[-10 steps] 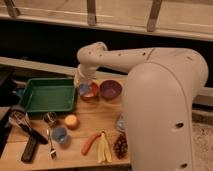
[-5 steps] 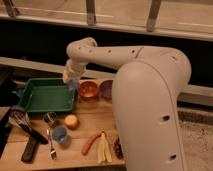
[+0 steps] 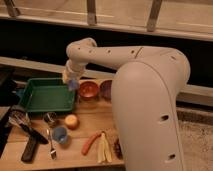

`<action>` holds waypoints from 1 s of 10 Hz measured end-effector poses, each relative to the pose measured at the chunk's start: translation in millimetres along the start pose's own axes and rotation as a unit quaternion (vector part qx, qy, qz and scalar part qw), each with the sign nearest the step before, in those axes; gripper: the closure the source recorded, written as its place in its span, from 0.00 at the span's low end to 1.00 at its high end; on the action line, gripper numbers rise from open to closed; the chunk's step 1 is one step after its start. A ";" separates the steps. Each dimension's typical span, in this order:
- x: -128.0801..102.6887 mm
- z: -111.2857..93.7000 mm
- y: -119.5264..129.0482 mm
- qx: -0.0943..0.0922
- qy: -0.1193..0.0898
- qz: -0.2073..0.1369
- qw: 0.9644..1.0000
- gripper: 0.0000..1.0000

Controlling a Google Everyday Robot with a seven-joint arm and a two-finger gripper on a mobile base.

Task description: Wipe tray with sponge

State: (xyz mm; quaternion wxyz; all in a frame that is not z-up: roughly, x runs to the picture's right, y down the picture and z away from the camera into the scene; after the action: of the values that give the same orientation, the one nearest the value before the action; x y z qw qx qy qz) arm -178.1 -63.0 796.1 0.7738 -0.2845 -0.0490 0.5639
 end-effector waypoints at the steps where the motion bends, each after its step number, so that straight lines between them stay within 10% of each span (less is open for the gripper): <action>1: -5.4 0.5 -1.3 0.002 -0.005 -0.008 1.000 1.00; 6: -59.6 41.1 49.4 -0.016 -0.020 -0.063 0.998 1.00; 10: -63.2 103.1 94.4 -0.063 0.011 -0.099 0.993 1.00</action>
State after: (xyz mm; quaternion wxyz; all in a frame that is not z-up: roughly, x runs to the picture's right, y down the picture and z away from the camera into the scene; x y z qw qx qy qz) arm -321.4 -61.1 850.7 0.8066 -0.3326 -0.1037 0.4775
